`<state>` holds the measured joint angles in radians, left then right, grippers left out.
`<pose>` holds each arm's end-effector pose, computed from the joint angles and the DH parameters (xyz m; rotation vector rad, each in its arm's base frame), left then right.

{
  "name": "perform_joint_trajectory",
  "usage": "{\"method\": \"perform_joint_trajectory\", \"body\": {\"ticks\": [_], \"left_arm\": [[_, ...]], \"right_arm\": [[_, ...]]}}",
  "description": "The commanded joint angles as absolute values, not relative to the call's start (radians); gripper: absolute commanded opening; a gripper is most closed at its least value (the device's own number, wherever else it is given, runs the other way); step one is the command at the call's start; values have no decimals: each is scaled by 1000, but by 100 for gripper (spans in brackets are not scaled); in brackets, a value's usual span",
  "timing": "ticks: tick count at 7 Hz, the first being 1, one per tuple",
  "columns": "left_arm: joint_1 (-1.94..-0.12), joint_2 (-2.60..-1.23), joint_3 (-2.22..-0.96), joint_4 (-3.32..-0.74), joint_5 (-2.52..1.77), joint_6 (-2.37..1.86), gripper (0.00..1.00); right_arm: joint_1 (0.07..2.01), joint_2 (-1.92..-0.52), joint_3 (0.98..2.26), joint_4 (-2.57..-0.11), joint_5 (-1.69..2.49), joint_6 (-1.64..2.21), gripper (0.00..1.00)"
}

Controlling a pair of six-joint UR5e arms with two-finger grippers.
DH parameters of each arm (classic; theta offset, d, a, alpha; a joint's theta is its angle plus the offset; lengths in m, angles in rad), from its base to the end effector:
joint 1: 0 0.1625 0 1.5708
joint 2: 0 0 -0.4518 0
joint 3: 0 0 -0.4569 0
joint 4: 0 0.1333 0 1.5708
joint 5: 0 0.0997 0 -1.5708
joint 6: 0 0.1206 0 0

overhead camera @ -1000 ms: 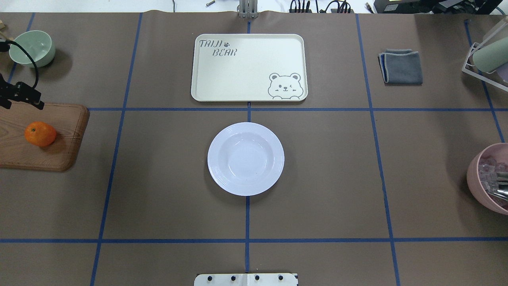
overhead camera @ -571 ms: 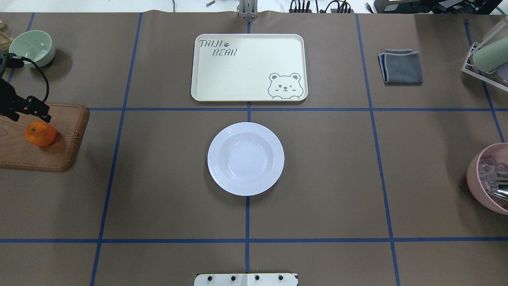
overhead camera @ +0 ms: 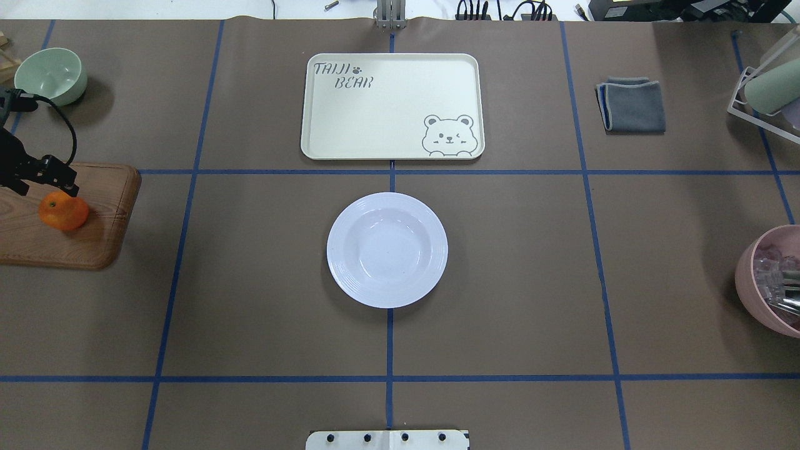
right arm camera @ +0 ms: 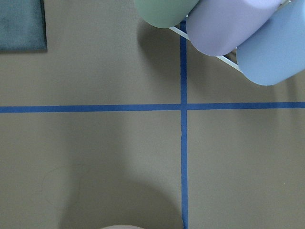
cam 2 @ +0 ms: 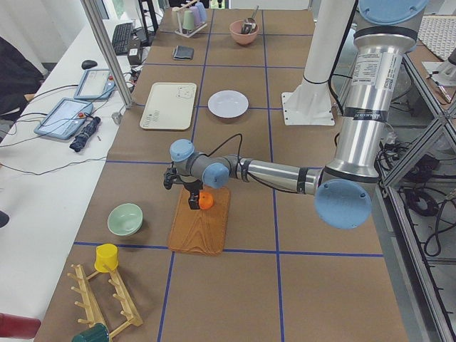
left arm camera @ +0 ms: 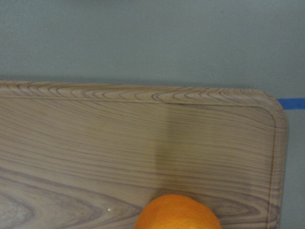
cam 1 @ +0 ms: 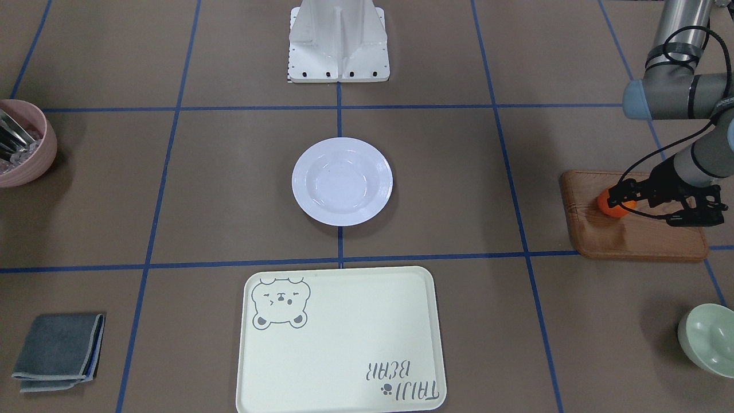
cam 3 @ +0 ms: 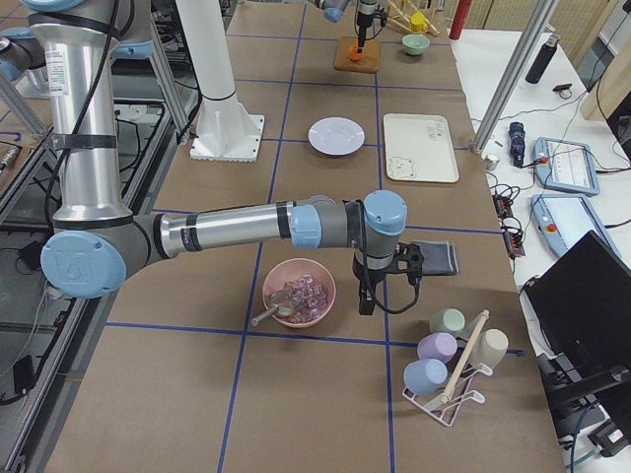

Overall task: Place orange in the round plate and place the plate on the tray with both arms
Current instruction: 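Lower the left gripper onto the orange on the wooden board and close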

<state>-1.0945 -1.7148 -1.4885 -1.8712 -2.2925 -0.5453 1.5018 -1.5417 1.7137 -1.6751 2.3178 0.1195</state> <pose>0.2486 -0.5988 0.6308 -0.0469 0.7914 0.0653 0.0120 -0.5709 0.6174 -0.0060 -0.7495 0.0228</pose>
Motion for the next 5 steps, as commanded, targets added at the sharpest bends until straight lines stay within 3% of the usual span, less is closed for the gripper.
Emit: {"method": "perform_joint_trajectory", "body": {"ticks": [1,5], "left_arm": [[-1082,-1715,-1471,-1885,-2295,-546,99],[-1042,-1710,-1474,-1882,-2304,-548,98]], "right_arm": [[1502,-1540,1713,-1675,2318,118,100],[1502,-1542,1713,-1675,2318,117,100]]}}
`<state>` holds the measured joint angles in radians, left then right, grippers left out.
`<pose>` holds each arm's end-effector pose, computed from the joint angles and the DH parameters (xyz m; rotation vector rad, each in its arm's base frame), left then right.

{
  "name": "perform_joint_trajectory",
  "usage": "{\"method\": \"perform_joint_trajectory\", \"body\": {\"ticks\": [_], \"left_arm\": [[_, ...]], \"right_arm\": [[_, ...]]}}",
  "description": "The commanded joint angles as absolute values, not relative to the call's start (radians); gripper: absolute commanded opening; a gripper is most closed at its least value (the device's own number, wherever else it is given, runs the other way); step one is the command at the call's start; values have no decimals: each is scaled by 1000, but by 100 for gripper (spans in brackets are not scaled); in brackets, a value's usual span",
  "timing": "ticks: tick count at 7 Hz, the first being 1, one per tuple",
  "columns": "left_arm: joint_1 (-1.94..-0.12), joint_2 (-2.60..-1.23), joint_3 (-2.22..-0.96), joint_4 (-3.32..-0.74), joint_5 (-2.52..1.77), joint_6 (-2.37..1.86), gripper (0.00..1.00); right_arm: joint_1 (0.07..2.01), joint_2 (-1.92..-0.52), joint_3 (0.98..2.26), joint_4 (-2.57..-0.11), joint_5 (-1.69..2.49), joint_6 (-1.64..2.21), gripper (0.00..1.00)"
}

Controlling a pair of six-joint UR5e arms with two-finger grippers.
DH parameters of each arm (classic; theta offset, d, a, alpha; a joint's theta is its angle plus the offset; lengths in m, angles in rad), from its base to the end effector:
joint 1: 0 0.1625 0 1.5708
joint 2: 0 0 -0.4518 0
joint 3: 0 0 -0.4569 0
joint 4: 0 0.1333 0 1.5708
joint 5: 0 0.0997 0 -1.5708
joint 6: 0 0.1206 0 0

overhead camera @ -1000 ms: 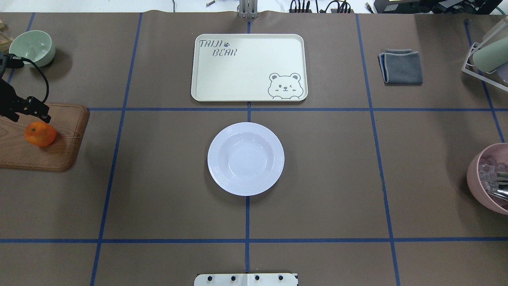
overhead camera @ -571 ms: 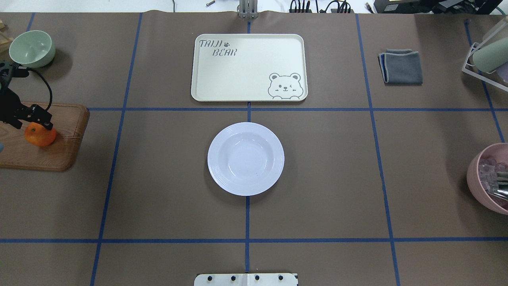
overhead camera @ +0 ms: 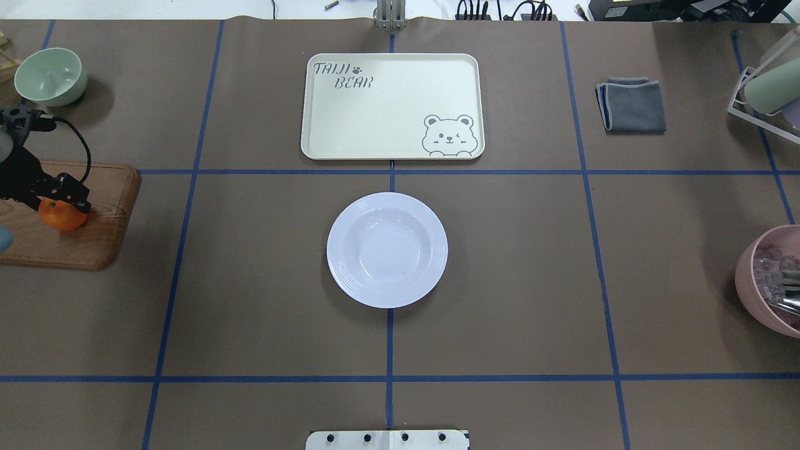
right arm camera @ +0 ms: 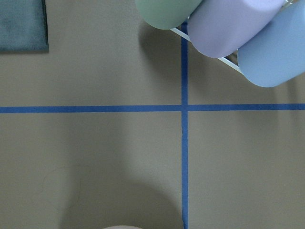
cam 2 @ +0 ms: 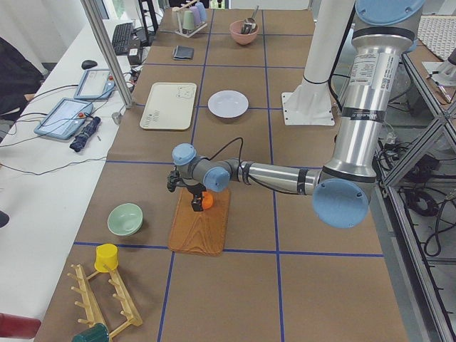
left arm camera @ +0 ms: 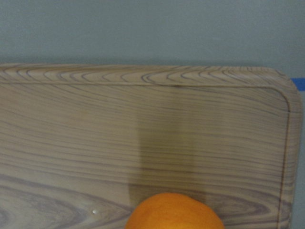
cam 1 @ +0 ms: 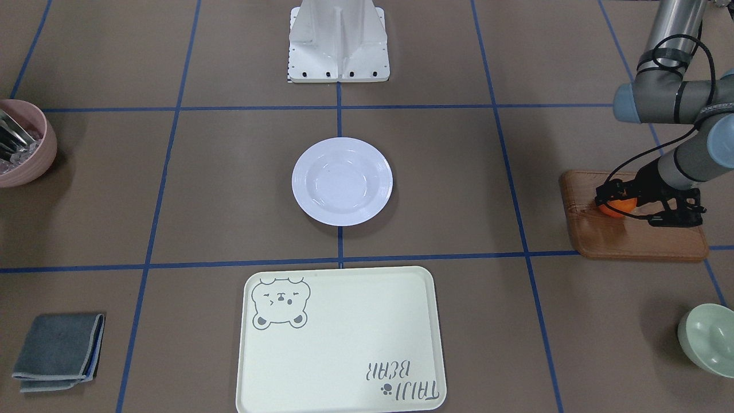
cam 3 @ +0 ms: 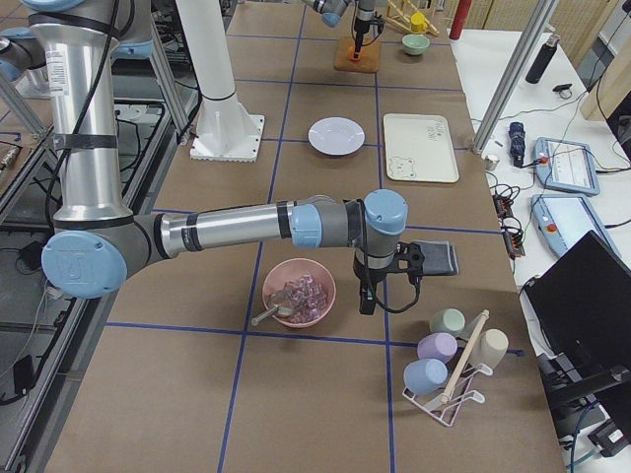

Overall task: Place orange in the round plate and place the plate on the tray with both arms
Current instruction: 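Lower the left gripper onto the orange on the wooden board and close, then carry the orange with the left gripper over the white plate and lower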

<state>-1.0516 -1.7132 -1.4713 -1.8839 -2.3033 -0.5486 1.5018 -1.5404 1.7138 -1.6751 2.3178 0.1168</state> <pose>0.2745 -0.5864 0.6394 -0.0761 0.7965 0.1026 0.0120 -0.5715 0.6167 -0.0037 -0.7496 0.0197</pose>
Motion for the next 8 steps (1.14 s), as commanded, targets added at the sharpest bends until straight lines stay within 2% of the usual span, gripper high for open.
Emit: {"method": "perform_joint_trajectory", "body": {"ticks": [1,2,3,4,5,6,8], "left_arm": [[-1040,-1692,-1482,-1878,-2313,-548,58],[-1045,-1689,-1512,-1870,-2351,-548,1],[-1052,-1689,-1602,-1764,-2383,-549,0],[-1045,-1722,-1744,-1518,-2381,-551,0],[-1046,-1834,-1812,-1344,-2378,-561,0],[-1029,-1942,-1824,-1300,-2379,-691,0],[-849,-2139,-1810,-1301,-2356,-1055,0]], "right_arm": [[1502,-1542,1713,-1675,2318,117,100],[1502,-1542,1713,-1675,2319,117,100],[1502,-1540,1713,-1675,2321,117,100],[1502,-1540,1718,-1674,2313,118,100],[1502,-1552,1721,-1674,2316,118,100],[1502,-1554,1723,-1675,2328,120,100],[1502,-1555,1723,-1675,2359,129,100]]}}
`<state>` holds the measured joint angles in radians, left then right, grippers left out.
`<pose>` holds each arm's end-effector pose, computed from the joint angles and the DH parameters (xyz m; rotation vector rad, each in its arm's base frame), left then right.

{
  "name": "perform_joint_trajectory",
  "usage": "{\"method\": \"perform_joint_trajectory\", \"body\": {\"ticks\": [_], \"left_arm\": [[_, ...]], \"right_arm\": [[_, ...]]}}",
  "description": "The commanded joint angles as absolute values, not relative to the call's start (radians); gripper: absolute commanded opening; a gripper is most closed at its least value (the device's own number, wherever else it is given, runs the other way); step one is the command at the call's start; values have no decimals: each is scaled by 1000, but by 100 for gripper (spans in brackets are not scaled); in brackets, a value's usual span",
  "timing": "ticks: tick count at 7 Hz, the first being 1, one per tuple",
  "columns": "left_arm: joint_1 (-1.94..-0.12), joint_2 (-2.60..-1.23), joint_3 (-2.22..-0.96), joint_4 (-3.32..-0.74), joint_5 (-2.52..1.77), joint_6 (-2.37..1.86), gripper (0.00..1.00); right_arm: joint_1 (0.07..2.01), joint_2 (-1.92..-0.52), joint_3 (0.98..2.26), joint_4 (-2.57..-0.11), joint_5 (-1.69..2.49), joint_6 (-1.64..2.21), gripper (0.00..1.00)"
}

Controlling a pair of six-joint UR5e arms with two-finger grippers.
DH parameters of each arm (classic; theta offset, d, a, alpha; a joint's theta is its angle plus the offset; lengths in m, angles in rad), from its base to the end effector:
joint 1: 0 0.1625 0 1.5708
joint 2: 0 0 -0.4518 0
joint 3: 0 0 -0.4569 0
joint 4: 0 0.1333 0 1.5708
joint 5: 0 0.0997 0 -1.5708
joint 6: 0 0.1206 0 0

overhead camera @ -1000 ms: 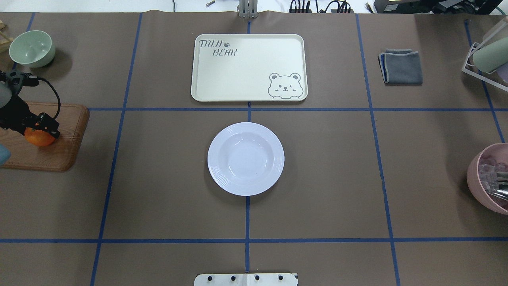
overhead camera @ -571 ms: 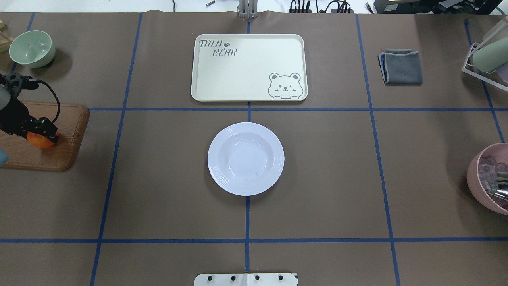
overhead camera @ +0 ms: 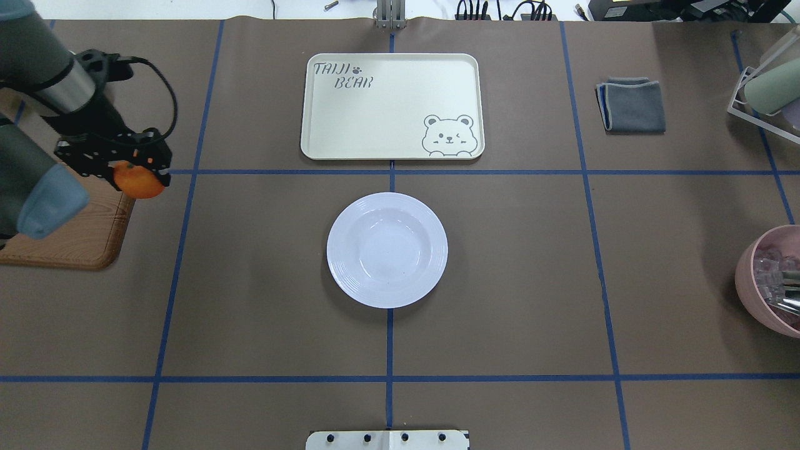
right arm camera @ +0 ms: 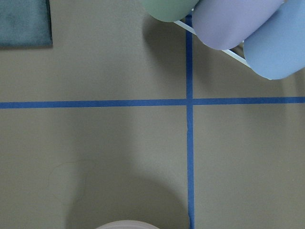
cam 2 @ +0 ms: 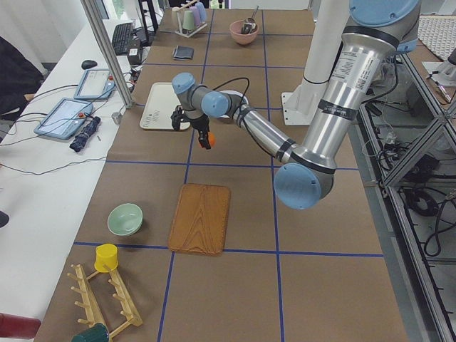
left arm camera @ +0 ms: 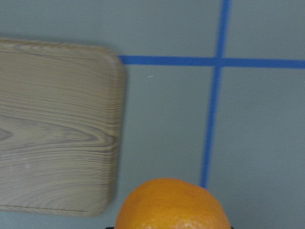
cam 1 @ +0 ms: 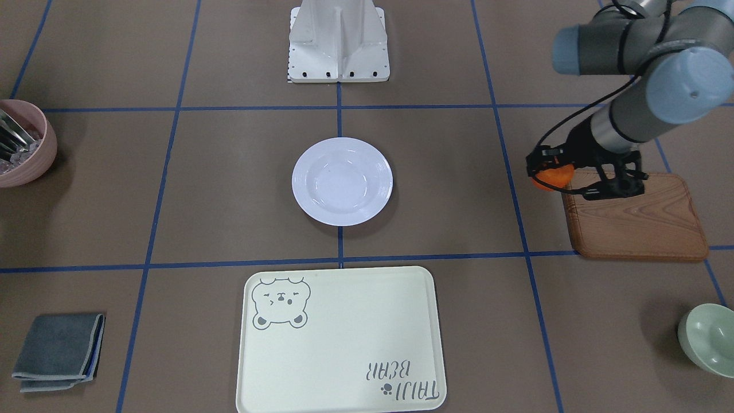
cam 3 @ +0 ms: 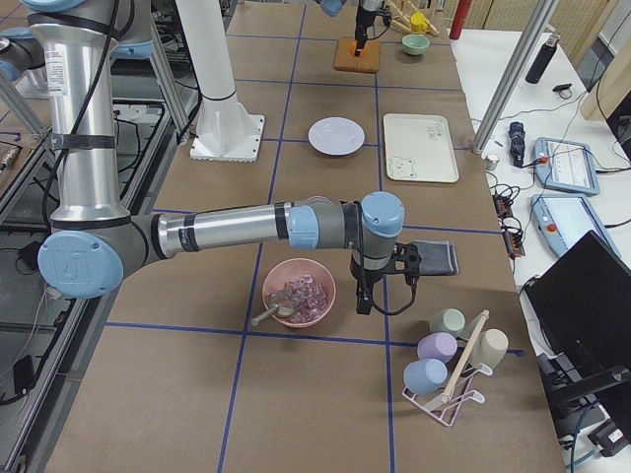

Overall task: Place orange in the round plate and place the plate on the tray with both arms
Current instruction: 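Carry the orange with the left gripper over the white plate and lower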

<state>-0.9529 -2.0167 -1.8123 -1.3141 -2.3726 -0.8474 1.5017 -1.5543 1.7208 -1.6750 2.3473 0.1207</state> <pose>0.3522 -0.5761 0.3148 -0.2247 0.8579 -0.0416 0.0098 -0.5649 0.6182 -0.0147 -0.7784 0.0248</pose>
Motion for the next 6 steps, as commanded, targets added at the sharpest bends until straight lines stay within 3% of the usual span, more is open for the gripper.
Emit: {"method": "perform_joint_trajectory", "body": {"ticks": [1,4,6], "left_arm": [[-791,-2234,-1774,-1307,-2326,-1194,0],[-634,-2445,-1491,-1534,-2213,-1444,0],[-572,-2462,-1385,-1603,-2171,-1447,0]], "right_arm": [[1502,-1554,1720,-1674,2361,155,100],[1494,-1546,1721,-1675,2406,186,100],[1494,-1546,1718,-1675,2424,199,100]]}}
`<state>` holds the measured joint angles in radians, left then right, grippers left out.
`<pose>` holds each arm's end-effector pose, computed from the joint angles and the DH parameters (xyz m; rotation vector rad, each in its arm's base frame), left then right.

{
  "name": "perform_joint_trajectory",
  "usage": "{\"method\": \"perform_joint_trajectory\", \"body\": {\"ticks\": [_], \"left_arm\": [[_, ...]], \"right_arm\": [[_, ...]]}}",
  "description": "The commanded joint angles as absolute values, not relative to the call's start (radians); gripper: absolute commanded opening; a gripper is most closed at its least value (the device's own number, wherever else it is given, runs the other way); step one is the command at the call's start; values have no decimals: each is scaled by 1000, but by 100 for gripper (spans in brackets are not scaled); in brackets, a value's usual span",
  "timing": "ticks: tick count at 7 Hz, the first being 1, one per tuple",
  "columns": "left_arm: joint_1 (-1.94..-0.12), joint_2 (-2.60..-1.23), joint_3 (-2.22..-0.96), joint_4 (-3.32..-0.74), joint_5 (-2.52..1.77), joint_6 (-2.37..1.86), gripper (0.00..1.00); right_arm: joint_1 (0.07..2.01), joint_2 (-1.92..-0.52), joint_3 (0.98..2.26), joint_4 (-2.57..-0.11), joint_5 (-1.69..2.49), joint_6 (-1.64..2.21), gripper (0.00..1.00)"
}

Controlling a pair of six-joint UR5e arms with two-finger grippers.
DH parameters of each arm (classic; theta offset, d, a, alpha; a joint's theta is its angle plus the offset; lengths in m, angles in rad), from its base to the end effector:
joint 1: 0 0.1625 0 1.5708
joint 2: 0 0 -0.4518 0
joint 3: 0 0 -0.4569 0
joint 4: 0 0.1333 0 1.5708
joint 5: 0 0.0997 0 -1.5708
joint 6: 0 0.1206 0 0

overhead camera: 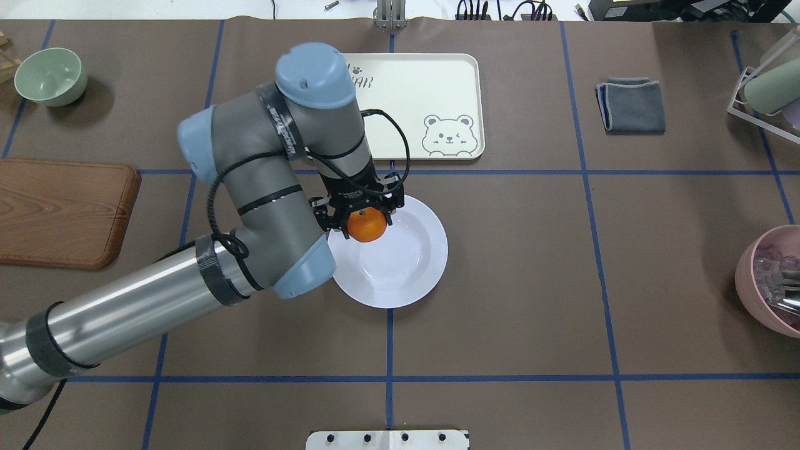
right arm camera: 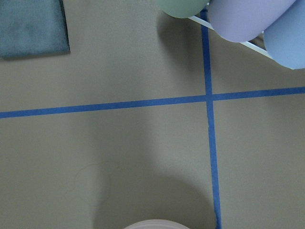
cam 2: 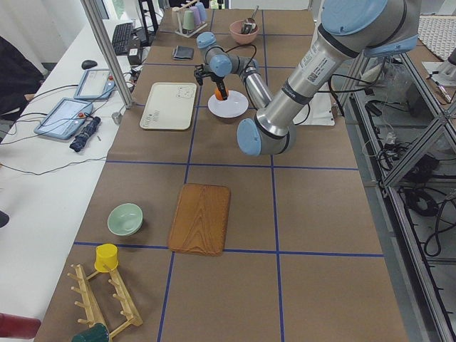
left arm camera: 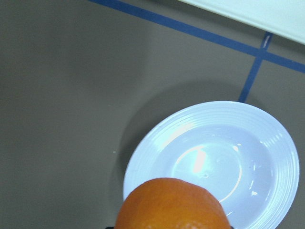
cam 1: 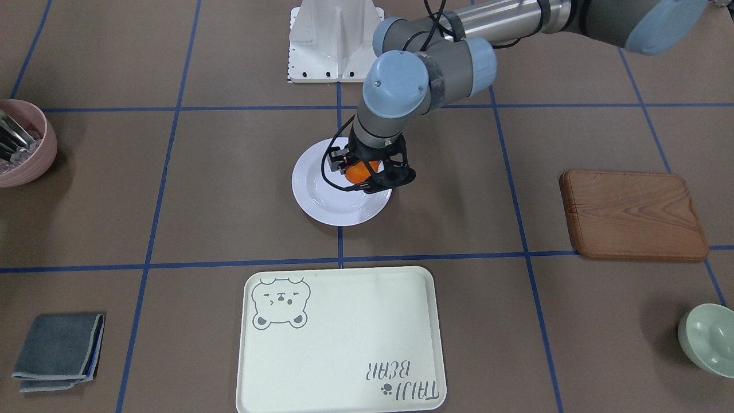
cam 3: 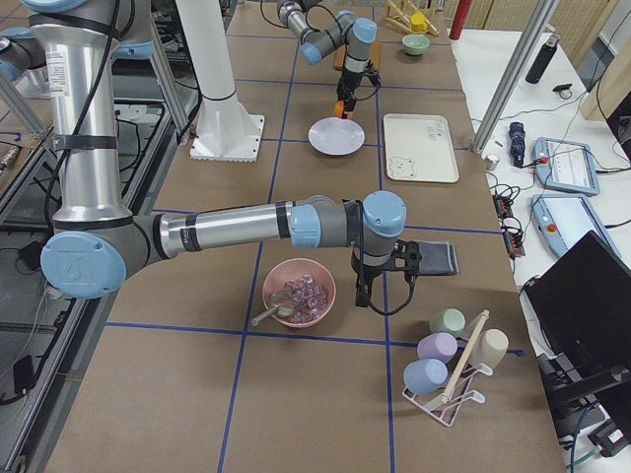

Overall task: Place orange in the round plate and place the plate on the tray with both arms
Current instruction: 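Carry the orange with the left gripper over the white plate and lower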

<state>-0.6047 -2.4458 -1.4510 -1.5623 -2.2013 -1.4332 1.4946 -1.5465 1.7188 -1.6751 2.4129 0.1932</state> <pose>0.6382 -0.5167 0.1427 -0.2978 0.8894 -0.1972 0.0001 -0.5677 0.6092 -0.0497 -0.8429 0.0813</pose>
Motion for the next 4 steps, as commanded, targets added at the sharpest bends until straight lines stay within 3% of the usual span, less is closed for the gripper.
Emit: {"method": "perform_joint_trajectory", "body": {"ticks": [1,4], "left_arm": [[-554,-2456,-1373,-1605,-2152,-1445,0],[-537,-2457,-1352,-1637,-2143,-1445,0]], "right_arm": [[1494,-1546,1717,-1675,2424,199,100],[1494,-1546,1712,-1674,2422,199,100]]}}
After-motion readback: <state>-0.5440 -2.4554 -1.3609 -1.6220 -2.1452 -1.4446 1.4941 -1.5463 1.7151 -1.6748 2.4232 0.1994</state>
